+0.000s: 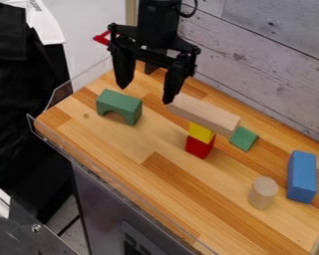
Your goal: Take the arch on top of the rectangular block
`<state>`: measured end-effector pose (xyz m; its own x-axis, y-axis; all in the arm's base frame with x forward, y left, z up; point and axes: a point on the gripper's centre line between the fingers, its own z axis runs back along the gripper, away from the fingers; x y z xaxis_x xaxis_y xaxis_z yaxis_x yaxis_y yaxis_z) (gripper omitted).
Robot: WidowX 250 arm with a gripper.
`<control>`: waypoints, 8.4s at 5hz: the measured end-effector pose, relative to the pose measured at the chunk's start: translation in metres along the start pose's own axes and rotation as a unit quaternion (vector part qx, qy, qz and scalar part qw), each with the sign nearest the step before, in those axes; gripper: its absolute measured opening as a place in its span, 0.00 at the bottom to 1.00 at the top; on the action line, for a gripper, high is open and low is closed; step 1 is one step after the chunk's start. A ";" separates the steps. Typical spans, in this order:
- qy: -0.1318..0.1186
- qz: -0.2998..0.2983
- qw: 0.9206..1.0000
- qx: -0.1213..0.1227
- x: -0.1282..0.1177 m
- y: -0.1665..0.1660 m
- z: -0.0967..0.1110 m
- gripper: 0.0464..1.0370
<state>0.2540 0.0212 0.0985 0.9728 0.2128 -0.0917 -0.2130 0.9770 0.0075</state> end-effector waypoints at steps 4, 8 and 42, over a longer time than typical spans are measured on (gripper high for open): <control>-0.016 0.276 0.957 -0.085 0.011 0.026 0.006 0.96; -0.021 0.608 0.790 -0.079 0.026 0.048 -0.033 0.96; 0.041 0.692 0.717 -0.072 0.031 -0.049 -0.018 0.90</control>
<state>0.2934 -0.0207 0.0778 -0.1869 0.9703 -0.1535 -0.9823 -0.1822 0.0446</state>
